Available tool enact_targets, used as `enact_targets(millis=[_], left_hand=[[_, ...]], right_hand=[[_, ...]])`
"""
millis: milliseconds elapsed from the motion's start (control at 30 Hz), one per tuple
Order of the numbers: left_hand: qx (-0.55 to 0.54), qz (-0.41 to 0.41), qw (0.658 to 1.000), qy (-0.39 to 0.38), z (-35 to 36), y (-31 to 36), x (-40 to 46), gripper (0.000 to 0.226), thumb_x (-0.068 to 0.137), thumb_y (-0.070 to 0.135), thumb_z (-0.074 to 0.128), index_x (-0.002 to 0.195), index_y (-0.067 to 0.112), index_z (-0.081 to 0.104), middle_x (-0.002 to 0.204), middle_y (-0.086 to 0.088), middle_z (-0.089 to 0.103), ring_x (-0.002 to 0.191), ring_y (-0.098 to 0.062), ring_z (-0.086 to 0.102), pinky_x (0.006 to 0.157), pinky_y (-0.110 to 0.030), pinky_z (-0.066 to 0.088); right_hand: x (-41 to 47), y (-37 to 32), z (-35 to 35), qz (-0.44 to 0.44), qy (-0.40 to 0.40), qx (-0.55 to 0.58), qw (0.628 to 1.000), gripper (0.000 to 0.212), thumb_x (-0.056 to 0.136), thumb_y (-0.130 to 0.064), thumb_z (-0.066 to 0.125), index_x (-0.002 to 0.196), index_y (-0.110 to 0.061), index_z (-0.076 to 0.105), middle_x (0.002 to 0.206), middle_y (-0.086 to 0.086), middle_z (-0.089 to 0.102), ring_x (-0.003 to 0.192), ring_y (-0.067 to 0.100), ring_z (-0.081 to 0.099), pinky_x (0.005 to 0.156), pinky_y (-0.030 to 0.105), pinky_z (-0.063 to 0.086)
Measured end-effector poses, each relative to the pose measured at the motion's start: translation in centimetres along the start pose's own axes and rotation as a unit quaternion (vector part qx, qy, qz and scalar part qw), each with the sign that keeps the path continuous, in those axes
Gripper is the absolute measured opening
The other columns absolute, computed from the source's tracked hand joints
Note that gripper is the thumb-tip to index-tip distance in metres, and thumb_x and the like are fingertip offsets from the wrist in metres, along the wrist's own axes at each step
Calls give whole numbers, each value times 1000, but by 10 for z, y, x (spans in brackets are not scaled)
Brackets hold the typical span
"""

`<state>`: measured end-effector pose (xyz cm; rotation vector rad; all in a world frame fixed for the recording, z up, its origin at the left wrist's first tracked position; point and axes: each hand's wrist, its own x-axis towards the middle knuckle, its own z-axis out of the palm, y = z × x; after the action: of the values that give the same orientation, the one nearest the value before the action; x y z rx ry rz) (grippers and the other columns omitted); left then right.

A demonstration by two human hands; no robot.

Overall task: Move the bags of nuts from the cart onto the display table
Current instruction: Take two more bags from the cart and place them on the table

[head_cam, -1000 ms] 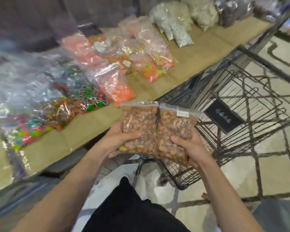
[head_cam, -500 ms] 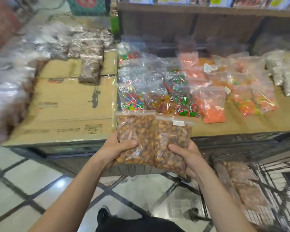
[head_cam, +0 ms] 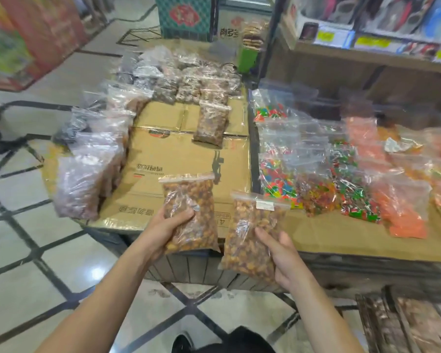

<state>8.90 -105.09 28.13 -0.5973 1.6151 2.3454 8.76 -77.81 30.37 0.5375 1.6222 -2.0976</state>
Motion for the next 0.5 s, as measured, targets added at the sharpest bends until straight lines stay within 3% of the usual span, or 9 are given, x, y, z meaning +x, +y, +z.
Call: enact_targets(millis=[100, 233, 333, 433, 500], left_hand=[[0, -12, 1000, 19, -12, 10, 21, 68, 72, 22, 86, 131, 5, 56, 110, -19, 76, 96, -37, 76, 81, -49, 62], [17, -25, 999, 36, -18, 20, 54, 63, 75, 19, 87, 128, 3, 56, 103, -19, 77, 81, -34, 77, 59, -40, 62], [18, -29, 998, 51, -13, 28, 88, 55, 79, 15, 85, 126, 12, 56, 106, -16, 78, 91, -37, 77, 73, -51, 63], [27, -32, 997, 61, -6, 37, 134, 47, 81, 14, 84, 121, 11, 61, 103, -15, 78, 89, -33, 78, 71, -45, 63], [32, -33, 997, 65, 2, 45, 165, 48, 82, 15, 84, 123, 10, 61, 104, -15, 78, 91, -33, 77, 77, -51, 63]], right_hand=[[14, -2, 7, 4, -6, -5, 1000, 57, 73, -25, 81, 127, -15, 63, 113, 11, 79, 104, 30, 76, 87, 45, 59], [45, -9, 15, 2, 3, -9, 1000, 66, 70, -26, 83, 131, -14, 61, 114, 11, 79, 106, 31, 75, 91, 48, 59], [78, -18, 19, 6, 9, -9, 1000, 68, 68, -28, 85, 129, -17, 59, 111, 9, 79, 104, 30, 76, 90, 50, 60], [116, -30, 21, 14, 4, -2, 1000, 67, 69, -25, 85, 130, -18, 58, 112, 9, 79, 103, 31, 76, 89, 52, 61], [141, -41, 22, 16, 1, -4, 1000, 68, 68, -23, 85, 131, -16, 59, 114, 10, 79, 103, 31, 76, 89, 50, 61]])
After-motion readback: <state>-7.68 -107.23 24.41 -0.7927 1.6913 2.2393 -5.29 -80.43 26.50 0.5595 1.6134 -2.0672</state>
